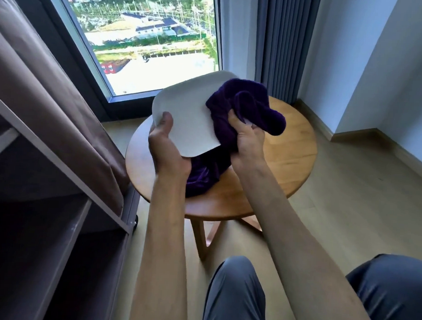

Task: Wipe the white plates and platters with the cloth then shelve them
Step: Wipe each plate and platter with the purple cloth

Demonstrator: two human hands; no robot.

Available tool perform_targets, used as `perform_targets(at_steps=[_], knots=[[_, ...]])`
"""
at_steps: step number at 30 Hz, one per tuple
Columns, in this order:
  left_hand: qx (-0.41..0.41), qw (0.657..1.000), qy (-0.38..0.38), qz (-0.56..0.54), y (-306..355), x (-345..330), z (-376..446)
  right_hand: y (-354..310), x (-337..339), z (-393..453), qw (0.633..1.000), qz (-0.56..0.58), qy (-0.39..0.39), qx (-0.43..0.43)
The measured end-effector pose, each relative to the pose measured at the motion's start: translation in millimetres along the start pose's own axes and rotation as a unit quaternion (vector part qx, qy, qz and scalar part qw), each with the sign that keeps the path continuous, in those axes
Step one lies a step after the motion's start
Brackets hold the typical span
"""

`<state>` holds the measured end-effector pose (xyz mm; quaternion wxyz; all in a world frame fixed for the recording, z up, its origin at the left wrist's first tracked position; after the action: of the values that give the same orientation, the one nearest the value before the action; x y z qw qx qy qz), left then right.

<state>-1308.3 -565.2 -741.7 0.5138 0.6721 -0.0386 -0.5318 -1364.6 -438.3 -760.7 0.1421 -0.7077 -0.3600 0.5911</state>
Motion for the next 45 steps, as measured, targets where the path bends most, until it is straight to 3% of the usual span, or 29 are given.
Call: perform_targets(at_steps=[3,5,8,11,12,15,19,20,23,24,28,30,33,34,35,37,39,40,43,45], knots=[[-0.069,0.993,-0.056,0.076,15,7,6,-5,5,7,0.998,0.040,0.041,-0.013],[-0.105,0.992,-0.051,0.042,10,0,0,4,-1,7,0.994,0.083,0.054,-0.046],[-0.195,0.975,0.002,0.107,-19,-6,-30,26,-14,2,0.986,0.122,0.059,-0.101],[-0.250,0.942,0.111,0.196,-25,3,-28,40,-9,1,0.994,0.055,0.032,-0.094],[-0.263,0.935,0.109,0.213,-19,6,-21,40,-4,2,0.996,0.021,0.022,-0.080],[-0.267,0.907,0.016,0.326,9,14,4,33,7,5,0.998,-0.050,0.004,-0.035],[-0.278,0.833,-0.125,0.462,38,8,32,25,11,7,0.992,-0.122,-0.022,0.005],[-0.276,0.842,-0.126,0.447,39,5,34,25,9,7,0.993,-0.117,-0.018,0.011],[-0.228,0.915,-0.097,0.318,15,1,10,30,-2,11,0.999,-0.032,0.035,0.016],[-0.223,0.919,-0.085,0.315,1,-1,-6,33,-5,13,0.999,0.002,0.054,0.005],[-0.289,0.865,-0.041,0.407,-20,2,-26,49,4,14,0.997,0.000,0.077,-0.016],[-0.280,0.844,-0.099,0.446,-7,3,-12,50,15,12,0.997,-0.014,0.070,-0.011],[-0.218,0.768,-0.239,0.553,16,4,17,38,27,19,0.997,0.018,0.072,-0.010],[-0.183,0.757,-0.268,0.567,23,7,26,35,28,22,0.997,0.030,0.068,-0.016],[-0.154,0.762,-0.284,0.561,26,8,34,33,28,24,0.997,0.042,0.065,-0.022],[-0.155,0.816,-0.253,0.496,26,8,34,33,22,27,0.994,0.074,0.070,-0.044],[-0.187,0.887,-0.158,0.392,6,8,11,39,11,26,0.986,0.114,0.090,-0.079],[-0.199,0.906,-0.103,0.359,-8,7,-5,43,6,24,0.983,0.123,0.100,-0.095],[-0.224,0.912,0.009,0.345,-29,9,-29,51,5,21,0.986,0.092,0.103,-0.093],[-0.231,0.907,-0.002,0.352,-20,16,-15,47,11,21,0.991,0.076,0.086,-0.074]])
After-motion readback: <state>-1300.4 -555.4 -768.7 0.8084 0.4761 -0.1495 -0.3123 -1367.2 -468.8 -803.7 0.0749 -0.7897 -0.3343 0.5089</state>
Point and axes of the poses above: each hand's wrist, its own z-axis towards the middle knuckle, its own x-axis out of the back of the hand, y = z × x, the point moved 3 cm from there along z, towards the middle knuckle, and after that the axes turned 15 degrees about -x, right-handed, at the moved point
